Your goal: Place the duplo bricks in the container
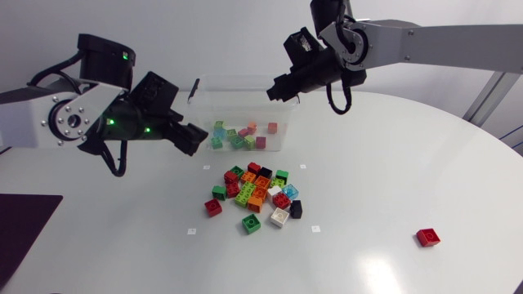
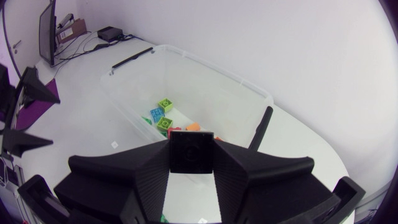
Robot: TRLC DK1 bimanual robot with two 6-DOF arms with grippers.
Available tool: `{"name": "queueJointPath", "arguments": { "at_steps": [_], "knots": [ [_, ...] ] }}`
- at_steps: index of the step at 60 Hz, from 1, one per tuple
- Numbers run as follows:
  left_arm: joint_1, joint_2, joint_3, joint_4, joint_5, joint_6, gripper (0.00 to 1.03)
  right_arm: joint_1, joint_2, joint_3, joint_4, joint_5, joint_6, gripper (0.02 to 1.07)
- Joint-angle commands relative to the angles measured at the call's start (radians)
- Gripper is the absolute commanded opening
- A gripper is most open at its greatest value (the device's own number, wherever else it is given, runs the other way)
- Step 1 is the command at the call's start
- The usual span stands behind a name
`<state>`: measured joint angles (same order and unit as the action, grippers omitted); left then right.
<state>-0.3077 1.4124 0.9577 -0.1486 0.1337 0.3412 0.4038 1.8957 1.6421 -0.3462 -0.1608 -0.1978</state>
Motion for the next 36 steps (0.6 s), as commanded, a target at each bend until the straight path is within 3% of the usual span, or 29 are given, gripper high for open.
{"name": "queueJointPath", "arguments": {
  "at_steps": [1, 27, 31, 36],
  "knots": [
    [-0.016, -0.018, -0.059, -0.011, 0.017, 0.065, 0.92, -0.008, 0.054, 0.062, 0.012, -0.006, 0.038, 0.31],
    [-0.064, 0.105, -0.120, -0.101, 0.018, 0.252, 0.92, -0.002, 0.209, 0.248, 0.004, 0.021, 0.063, 0.33],
    [-0.074, 0.129, -0.119, -0.128, 0.018, 0.268, 0.92, -0.002, 0.233, 0.269, 0.006, 0.033, 0.064, 0.42],
    [-0.087, 0.163, -0.111, -0.161, 0.018, 0.278, 0.92, 0.001, 0.261, 0.300, -0.005, 0.046, 0.066, 0.69]
  ]
}}
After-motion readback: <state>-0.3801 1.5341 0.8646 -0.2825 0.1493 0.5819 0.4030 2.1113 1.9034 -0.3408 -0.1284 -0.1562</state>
